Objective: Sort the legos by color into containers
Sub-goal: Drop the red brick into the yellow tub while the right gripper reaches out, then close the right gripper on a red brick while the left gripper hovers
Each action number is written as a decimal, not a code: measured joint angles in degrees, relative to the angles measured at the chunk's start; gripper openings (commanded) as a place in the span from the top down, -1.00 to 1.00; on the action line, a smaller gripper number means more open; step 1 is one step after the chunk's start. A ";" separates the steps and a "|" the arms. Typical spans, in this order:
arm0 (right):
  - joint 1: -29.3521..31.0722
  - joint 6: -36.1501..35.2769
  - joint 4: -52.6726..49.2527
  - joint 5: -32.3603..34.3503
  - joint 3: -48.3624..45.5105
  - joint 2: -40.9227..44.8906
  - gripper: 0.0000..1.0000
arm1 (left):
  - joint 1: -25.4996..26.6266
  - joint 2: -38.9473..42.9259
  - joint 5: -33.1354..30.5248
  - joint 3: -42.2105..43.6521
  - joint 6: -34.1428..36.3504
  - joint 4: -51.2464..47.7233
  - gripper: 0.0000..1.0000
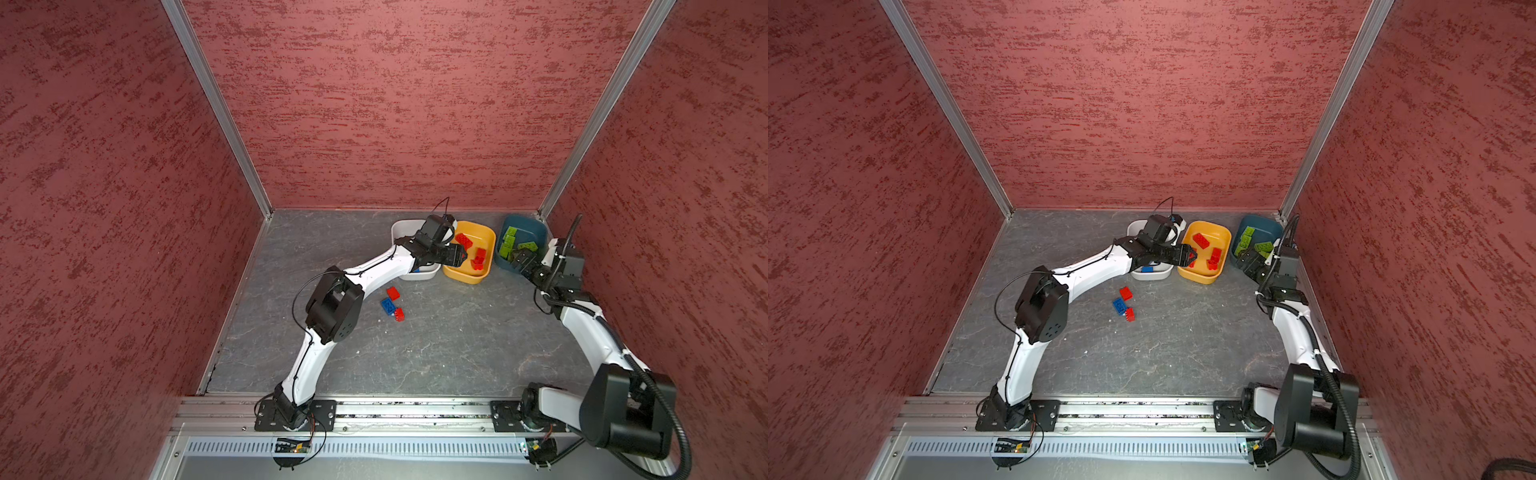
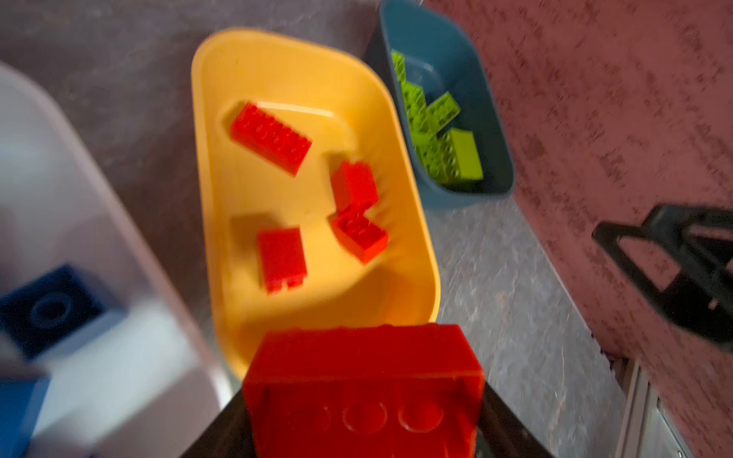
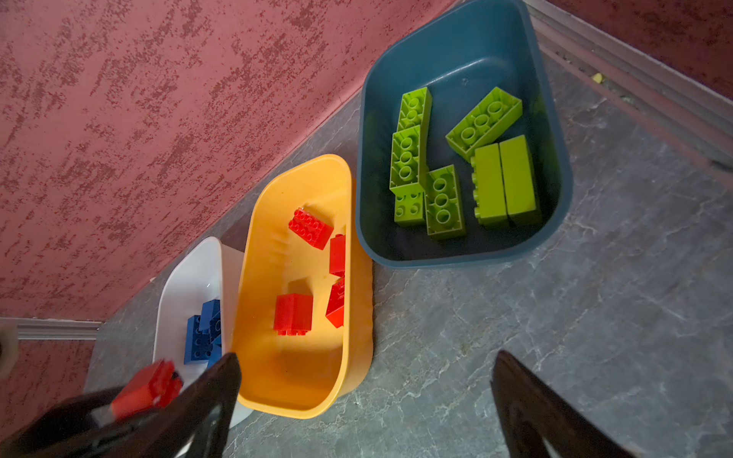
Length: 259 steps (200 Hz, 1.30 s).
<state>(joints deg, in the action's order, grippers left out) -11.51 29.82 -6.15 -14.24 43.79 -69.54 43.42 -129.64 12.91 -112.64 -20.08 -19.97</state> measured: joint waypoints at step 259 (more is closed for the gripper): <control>45.57 -9.01 6.60 14.64 -3.28 -9.03 -0.85 | -14.32 31.74 -1.03 34.34 -8.28 1.01 -0.99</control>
<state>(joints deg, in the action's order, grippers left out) 34.06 20.82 0.45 0.40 40.51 -78.56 29.10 -97.91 11.88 -78.30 -28.36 -18.96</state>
